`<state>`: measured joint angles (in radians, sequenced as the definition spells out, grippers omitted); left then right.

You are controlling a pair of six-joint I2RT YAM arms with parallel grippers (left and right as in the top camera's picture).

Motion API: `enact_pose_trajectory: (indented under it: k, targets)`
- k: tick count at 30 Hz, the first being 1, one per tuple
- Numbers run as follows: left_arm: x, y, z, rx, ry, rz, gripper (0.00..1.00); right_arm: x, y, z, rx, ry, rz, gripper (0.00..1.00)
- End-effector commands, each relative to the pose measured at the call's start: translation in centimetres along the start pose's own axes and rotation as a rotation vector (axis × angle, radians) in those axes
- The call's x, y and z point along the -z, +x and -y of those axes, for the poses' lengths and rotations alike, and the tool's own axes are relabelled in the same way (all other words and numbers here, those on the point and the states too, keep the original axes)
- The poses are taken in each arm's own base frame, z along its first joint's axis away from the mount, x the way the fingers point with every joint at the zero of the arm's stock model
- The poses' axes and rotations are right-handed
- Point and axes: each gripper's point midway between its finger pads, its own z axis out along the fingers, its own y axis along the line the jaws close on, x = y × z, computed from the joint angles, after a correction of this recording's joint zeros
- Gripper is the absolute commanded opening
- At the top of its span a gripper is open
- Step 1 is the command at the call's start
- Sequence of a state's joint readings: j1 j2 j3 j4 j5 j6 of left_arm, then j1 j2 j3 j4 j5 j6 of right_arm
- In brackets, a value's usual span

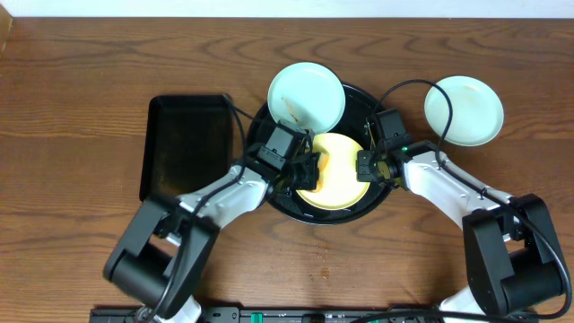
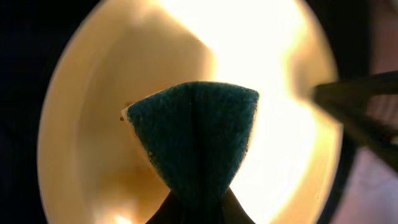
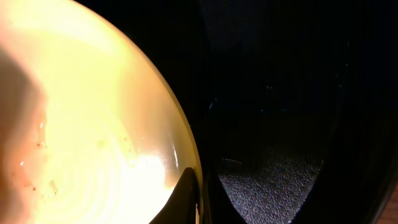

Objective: Clean dirty plates on tray and stack at the side
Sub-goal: 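Scrub the yellow plate with the sponge while right gripper holds it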

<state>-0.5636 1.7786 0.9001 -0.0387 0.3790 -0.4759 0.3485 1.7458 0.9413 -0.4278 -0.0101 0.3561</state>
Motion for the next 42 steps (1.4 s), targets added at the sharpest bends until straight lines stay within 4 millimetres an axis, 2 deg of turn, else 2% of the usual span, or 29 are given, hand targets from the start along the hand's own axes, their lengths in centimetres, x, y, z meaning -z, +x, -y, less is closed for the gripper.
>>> enact_pose_trajectory:
  k: [1, 5, 11, 14, 17, 22, 24, 25, 30, 36, 42]
  targets:
    - [-0.9, 0.6, -0.9, 0.081, -0.018, -0.025, 0.07, -0.9, 1.5, 0.8, 0.003, 0.051, -0.035, 0.01]
    - [-1.0, -0.3, -2.4, 0.193, -0.089, 0.030, 0.07, -0.9, 1.5, 0.8, 0.003, 0.051, -0.035, 0.01]
    - [-0.4, -2.6, -4.7, 0.185, -0.221, 0.166, 0.07, -0.9, 1.5, 0.8, 0.002, 0.051, -0.035, 0.01]
    - [-0.4, -2.7, -5.0, 0.182, -0.240, 0.175, 0.07, -0.9, 1.5, 0.8, 0.002, 0.051, -0.035, 0.01]
    - [-1.0, -2.0, -4.9, 0.185, -0.224, 0.145, 0.08, -0.9, 1.5, 0.8, 0.003, 0.051, -0.035, 0.01]
    - [-3.1, -0.7, -4.8, 0.191, -0.169, 0.076, 0.07, -0.9, 1.5, 0.8, 0.002, 0.051, -0.035, 0.01]
    - [-4.2, -0.5, -3.7, 0.181, -0.087, 0.052, 0.08, -0.9, 1.5, 0.8, 0.003, 0.051, -0.034, 0.01]
    - [-4.8, -0.5, -2.4, 0.171, -0.010, 0.039, 0.07, -0.9, 1.5, 0.8, 0.003, 0.051, -0.035, 0.01]
    - [-4.9, -0.1, -1.6, 0.169, 0.038, 0.007, 0.08, -0.9, 1.5, 0.8, 0.002, 0.051, -0.034, 0.01]
    - [-4.5, 2.2, 0.6, 0.156, 0.166, -0.123, 0.07, -0.9, 1.5, 0.8, 0.003, 0.051, -0.034, 0.01]
    - [-4.2, 5.5, -1.2, 0.121, 0.090, -0.246, 0.07, -0.9, 1.5, 0.8, 0.002, 0.051, -0.034, 0.01]
